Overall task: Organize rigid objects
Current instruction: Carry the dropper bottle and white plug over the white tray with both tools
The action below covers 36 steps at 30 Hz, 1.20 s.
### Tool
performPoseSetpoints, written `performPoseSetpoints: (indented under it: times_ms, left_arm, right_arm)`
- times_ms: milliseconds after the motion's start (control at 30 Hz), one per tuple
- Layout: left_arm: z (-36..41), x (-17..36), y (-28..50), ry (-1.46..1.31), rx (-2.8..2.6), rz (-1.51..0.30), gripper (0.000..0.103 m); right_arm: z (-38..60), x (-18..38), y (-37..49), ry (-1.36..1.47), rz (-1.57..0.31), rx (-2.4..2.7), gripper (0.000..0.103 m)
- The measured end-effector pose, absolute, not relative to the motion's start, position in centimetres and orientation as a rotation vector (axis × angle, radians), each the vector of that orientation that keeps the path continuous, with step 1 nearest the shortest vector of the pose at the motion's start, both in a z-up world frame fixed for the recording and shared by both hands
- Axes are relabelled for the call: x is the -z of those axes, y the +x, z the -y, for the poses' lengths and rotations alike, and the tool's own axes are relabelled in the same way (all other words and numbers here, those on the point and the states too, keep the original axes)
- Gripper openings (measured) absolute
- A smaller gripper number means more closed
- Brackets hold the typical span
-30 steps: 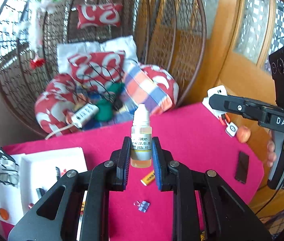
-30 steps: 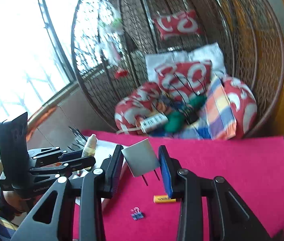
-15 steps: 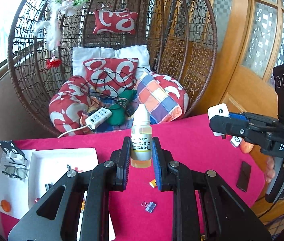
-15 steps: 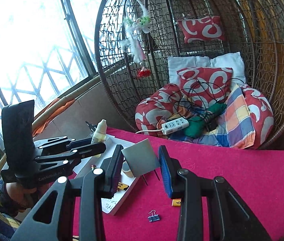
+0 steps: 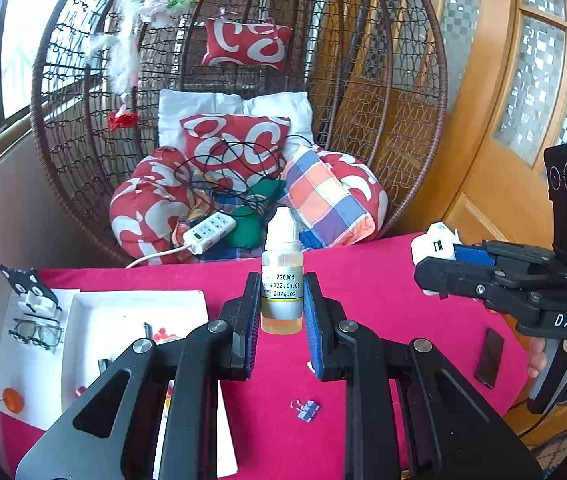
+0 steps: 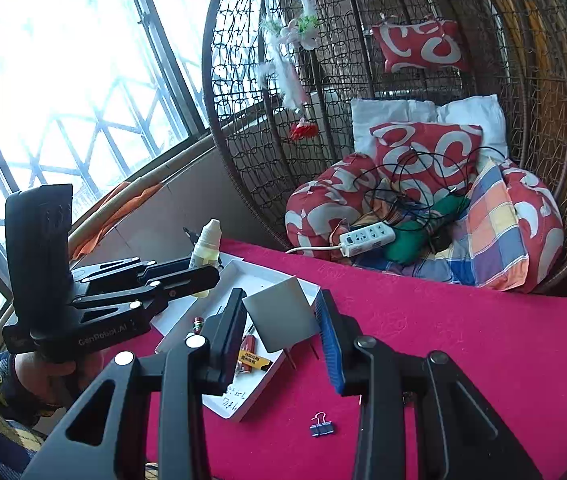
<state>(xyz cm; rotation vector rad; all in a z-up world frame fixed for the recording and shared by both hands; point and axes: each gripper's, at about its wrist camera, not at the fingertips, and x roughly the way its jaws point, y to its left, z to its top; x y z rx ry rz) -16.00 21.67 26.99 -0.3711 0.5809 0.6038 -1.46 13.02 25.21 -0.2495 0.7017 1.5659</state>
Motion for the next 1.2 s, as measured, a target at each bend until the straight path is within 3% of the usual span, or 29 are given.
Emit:
performPoseSetpoints:
  times_ms: [1200]
  left_arm:
    - [-26.3, -26.4, -25.9, -0.5, -0.707, -0.507, 0.02]
  right_arm:
    - [-18.7, -24.3, -10.0, -0.419, -0.743, -1.673, 0.035]
